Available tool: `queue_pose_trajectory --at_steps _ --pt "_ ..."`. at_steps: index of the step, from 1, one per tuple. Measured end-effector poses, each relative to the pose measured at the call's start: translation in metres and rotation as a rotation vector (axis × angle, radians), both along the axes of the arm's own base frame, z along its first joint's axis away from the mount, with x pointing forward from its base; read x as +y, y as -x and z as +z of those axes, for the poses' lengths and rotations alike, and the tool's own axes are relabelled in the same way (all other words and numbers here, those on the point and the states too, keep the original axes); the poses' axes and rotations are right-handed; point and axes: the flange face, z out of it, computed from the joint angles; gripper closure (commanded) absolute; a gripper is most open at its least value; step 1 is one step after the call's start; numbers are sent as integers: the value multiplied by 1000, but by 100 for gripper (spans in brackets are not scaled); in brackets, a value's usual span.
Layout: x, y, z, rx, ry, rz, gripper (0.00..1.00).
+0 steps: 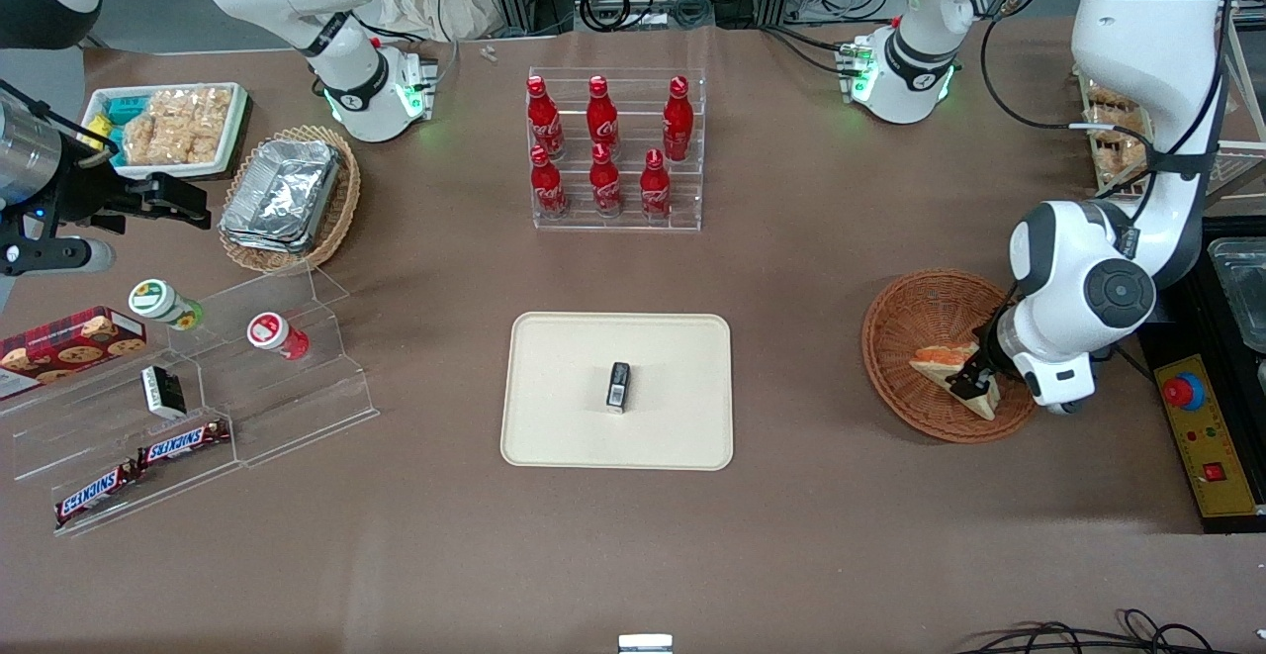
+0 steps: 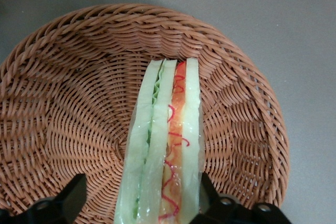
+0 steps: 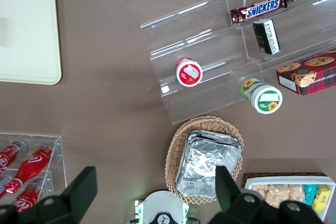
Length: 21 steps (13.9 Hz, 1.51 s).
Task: Place sandwich from basket to tray
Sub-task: 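Close the left gripper on the sandwich's wrapped edge, then lift the sandwich up out of the basket with the left gripper, then carry the sandwich with the left gripper over to the cream tray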
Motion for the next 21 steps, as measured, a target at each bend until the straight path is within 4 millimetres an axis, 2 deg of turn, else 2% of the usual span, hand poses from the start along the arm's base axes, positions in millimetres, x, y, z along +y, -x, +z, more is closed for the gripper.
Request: queue_pose_trajectory --at_steps 1,3,10,12,14,17,19,21 --pt "0 0 0 0 0 -2 85" --pt "0 1 -3 5 1 -4 100" --pt "-1 2 -3 16 0 -6 100" --pt "-4 0 8 52 -5 -15 100" --pt "-8 -6 40 88 -11 -66 100" --pt "-19 -20 117 111 -14 -158 100" --pt "-44 -28 172 105 -7 -219 100" --pt "-79 -35 219 47 9 -298 100"
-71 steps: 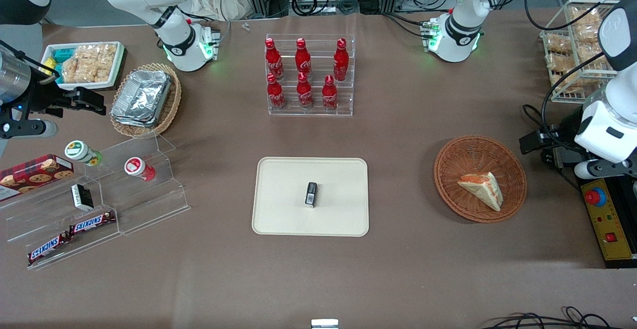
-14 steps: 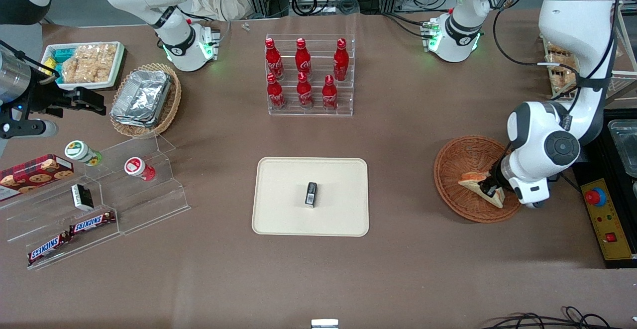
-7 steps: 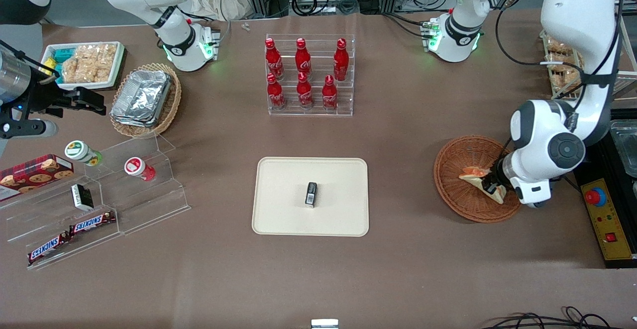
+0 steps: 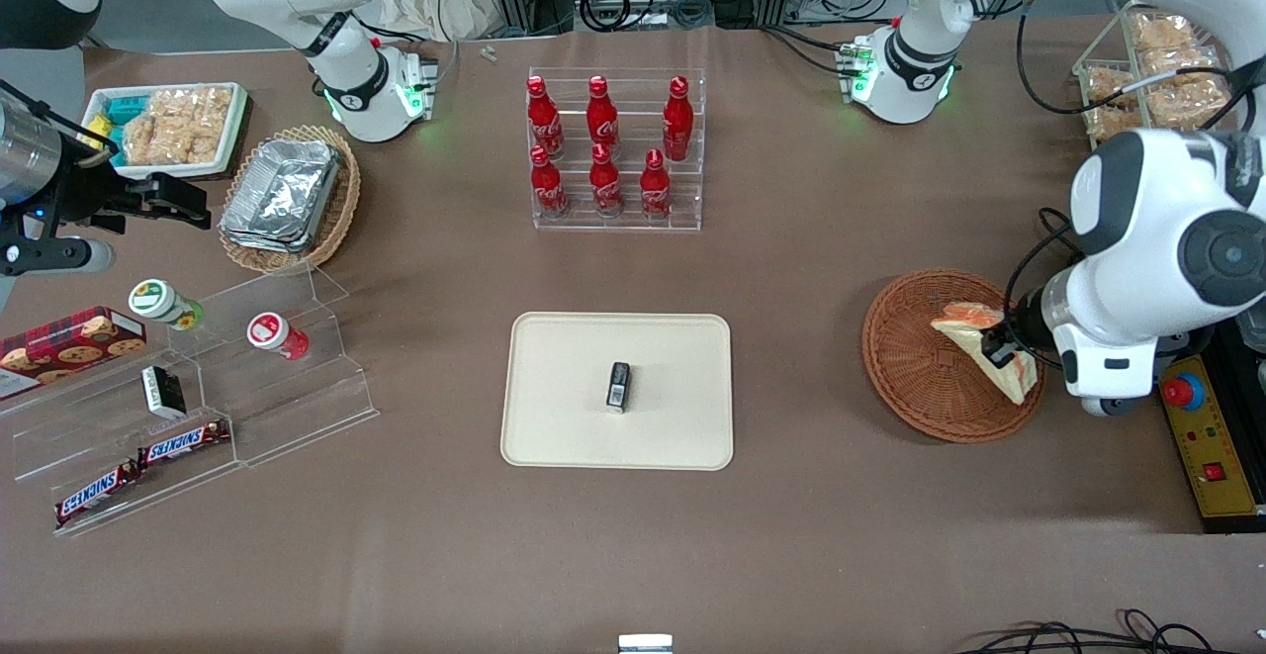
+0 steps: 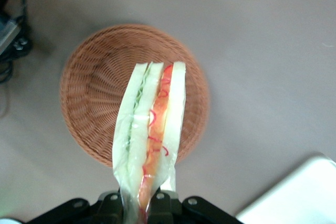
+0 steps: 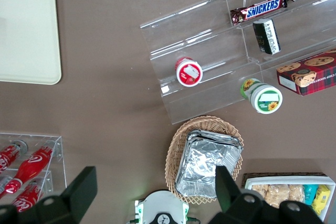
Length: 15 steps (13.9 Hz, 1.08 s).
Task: Place sandwich from basket to tray
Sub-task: 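Carry the sandwich with the left gripper over to the cream tray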
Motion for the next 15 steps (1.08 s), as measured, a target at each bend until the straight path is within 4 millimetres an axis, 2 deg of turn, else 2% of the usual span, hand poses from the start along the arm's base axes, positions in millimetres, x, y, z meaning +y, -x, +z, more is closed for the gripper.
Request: queue_pose_trajectory --at_steps 2,4,6,11,13,15 --pt "-41 1 24 -44 33 -99 100" --pt "-88 6 25 -43 73 -221 100" --pt "-130 6 14 -27 116 -335 100" --pt "-207 16 -9 -6 156 -590 100" --pt "-233 21 -27 -2 110 -666 100" --pt "-260 26 -54 -3 102 -719 100"
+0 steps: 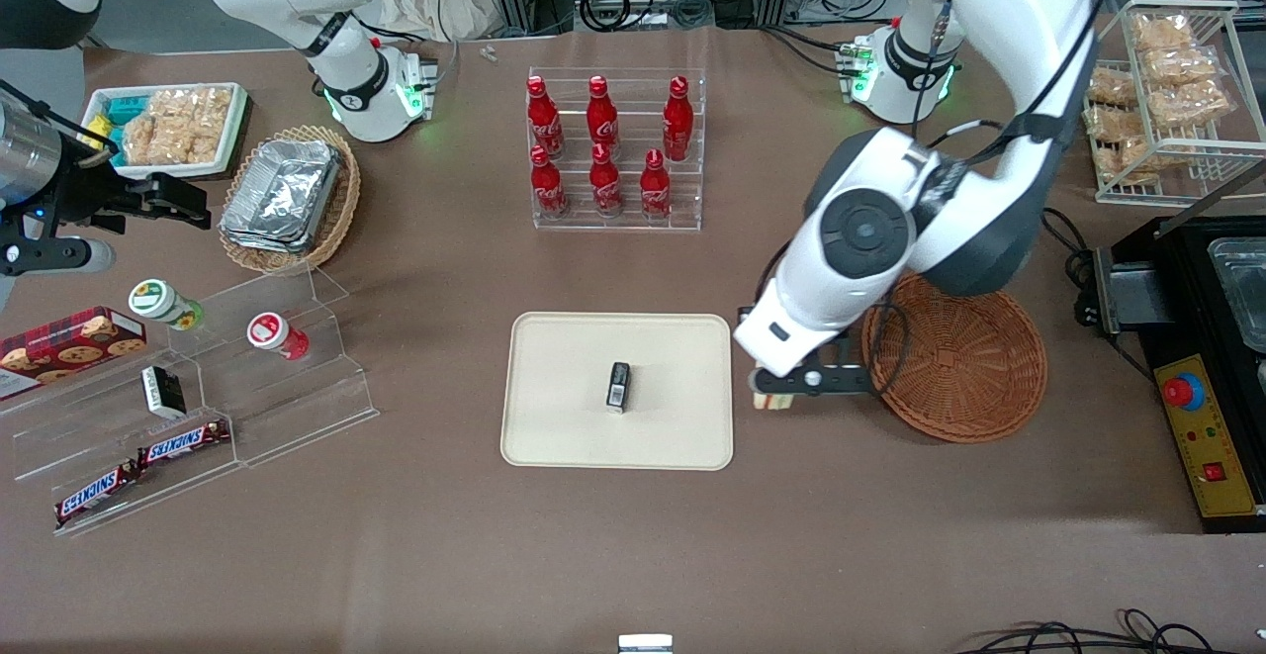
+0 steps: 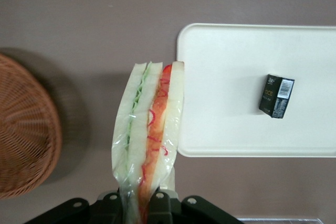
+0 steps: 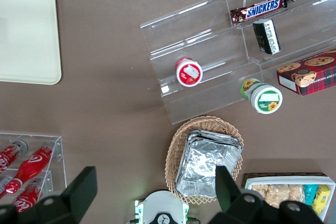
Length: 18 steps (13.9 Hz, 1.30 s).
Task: Place sandwich from basket to tray
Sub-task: 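Carry the sandwich with the left gripper over to the cream tray, then lower the sandwich onto the tray beside the black item and open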
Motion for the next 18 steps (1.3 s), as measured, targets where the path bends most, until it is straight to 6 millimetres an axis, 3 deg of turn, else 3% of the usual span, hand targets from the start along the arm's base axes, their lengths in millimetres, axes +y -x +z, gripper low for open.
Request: queue_pose_trajectory --at_steps 3,7,9,12,17,18 --pt "-33 -5 -54 -47 27 -53 100" --pt "-41 -25 -133 -94 93 -42 100" --pt "-51 -26 -163 -90 105 13 100" --pt "-71 -22 -184 -86 99 81 100" --pt "-69 -21 -187 -51 60 88 100" --pt "-68 -20 -187 -41 49 88 85"
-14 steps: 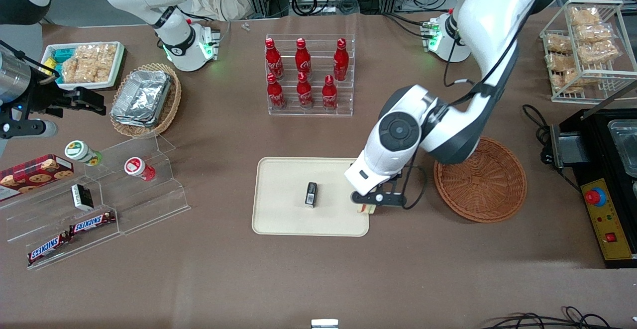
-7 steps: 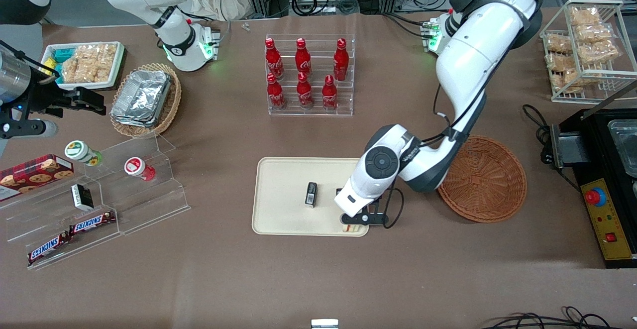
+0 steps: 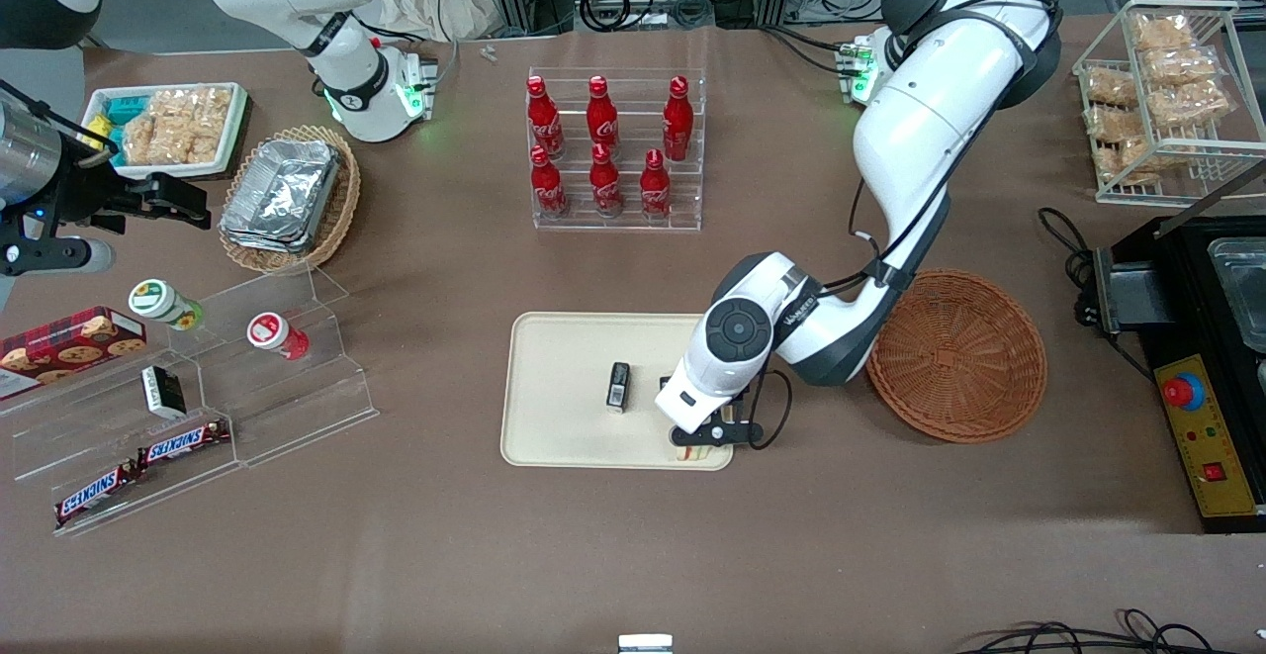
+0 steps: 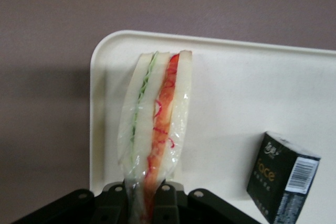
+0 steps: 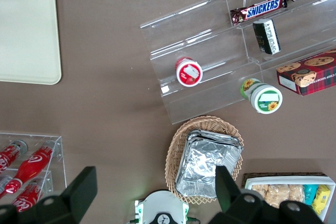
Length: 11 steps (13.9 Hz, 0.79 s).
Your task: Place sandwich from basket to tray
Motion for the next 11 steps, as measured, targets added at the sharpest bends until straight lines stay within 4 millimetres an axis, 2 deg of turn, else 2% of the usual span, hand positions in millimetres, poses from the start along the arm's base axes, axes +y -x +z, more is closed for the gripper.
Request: queue_pose_trajectory --at_steps 1,2,3,5,7,8,11 --pt "1 0 0 0 -10 -4 49" --pt "1 0 0 -9 -21 -12 20" --pt "1 0 1 -18 -29 -11 1" --pt "1 -2 4 -29 -33 10 1" --pt "1 -7 19 -51 -24 23 1" --pt "2 -11 37 -75 -17 29 1" --pt "12 -10 109 -113 -51 94 3"
